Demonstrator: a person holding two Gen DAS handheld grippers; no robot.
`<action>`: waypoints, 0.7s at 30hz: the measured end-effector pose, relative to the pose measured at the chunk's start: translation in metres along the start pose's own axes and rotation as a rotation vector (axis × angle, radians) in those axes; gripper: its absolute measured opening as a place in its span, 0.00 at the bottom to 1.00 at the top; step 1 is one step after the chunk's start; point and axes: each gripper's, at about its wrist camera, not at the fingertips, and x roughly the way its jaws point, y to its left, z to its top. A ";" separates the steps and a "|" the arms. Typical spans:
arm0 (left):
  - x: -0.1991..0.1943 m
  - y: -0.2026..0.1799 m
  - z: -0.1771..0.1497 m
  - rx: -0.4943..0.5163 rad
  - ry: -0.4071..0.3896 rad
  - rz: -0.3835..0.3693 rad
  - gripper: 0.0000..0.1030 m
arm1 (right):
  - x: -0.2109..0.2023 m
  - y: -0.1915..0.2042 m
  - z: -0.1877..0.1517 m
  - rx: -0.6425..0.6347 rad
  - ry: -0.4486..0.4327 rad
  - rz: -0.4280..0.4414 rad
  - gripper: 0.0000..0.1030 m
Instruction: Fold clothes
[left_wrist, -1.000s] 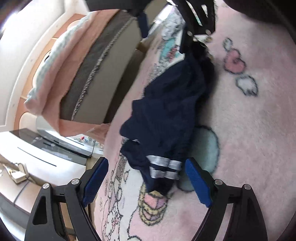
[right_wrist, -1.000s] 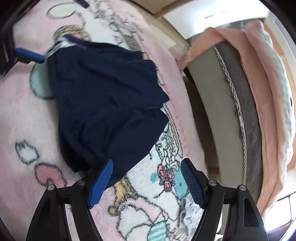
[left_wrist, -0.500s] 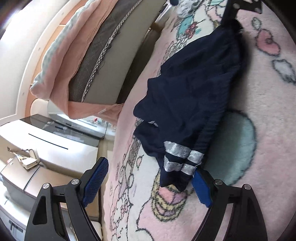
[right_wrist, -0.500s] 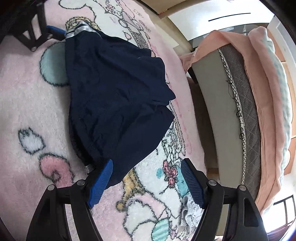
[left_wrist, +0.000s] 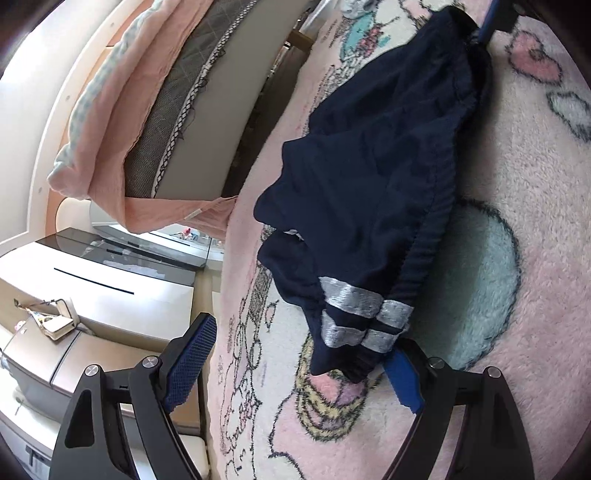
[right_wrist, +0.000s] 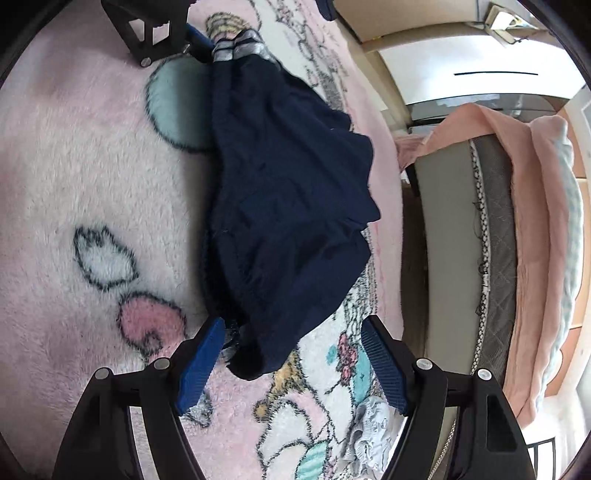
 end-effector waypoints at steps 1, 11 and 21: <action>0.000 0.000 0.000 0.001 -0.002 0.001 0.83 | 0.001 -0.001 0.000 0.004 0.000 -0.009 0.74; 0.001 0.006 -0.001 -0.014 0.007 0.014 0.83 | 0.017 0.001 -0.008 -0.002 0.065 -0.042 0.73; 0.008 -0.005 -0.002 -0.004 0.055 -0.118 0.46 | 0.032 0.005 -0.009 -0.016 0.120 0.009 0.51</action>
